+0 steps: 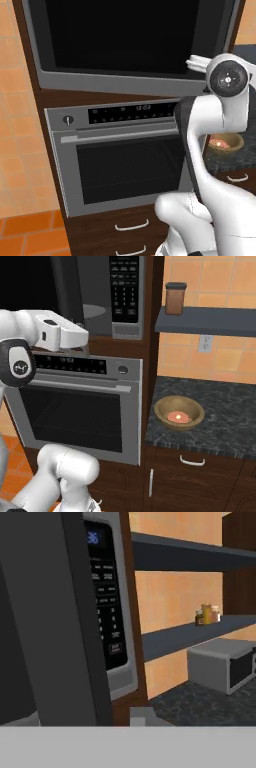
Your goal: Open the microwave, place the bowl with waffle inside the microwave, then close the microwave door and turn it on.
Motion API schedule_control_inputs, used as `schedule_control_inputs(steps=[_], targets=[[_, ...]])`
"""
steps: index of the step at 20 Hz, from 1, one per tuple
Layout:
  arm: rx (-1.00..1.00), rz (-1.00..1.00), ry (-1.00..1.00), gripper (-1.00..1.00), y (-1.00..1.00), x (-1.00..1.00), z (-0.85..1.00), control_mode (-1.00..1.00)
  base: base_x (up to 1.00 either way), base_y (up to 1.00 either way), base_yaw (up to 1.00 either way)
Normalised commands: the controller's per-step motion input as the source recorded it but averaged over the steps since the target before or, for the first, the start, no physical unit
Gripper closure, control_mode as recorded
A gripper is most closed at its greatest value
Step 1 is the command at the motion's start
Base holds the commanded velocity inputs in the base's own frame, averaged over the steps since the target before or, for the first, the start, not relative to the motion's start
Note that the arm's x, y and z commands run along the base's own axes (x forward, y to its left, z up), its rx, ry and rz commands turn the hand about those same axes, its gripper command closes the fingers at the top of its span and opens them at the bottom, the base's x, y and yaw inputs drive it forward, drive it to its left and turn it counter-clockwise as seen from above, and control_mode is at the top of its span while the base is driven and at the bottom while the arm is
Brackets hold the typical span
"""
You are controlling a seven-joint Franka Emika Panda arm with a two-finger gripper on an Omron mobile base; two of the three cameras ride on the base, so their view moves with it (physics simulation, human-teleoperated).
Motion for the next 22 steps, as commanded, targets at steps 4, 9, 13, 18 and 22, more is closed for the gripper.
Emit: schedule_control_inputs(steps=[4,9,13,18,22], targets=[[-0.09,-0.28,-0.17,1.00,-0.04,-1.00,0.00,-1.00,0.00,0.00,0.00],[-0.10,-0.17,-0.26,1.00,0.00,-1.00,0.00,-1.00,0.00,0.00,0.00],[-0.09,-0.05,-0.36,1.00,0.08,-1.00,0.00,-1.00,0.00,0.00,0.00],[-0.14,-0.04,-0.28,1.00,0.31,-1.00,0.00,-1.00,0.00,0.00,0.00],[-0.25,-0.06,-0.04,-1.00,0.89,-0.96,-0.07,-1.00,0.00,0.00,0.00]])
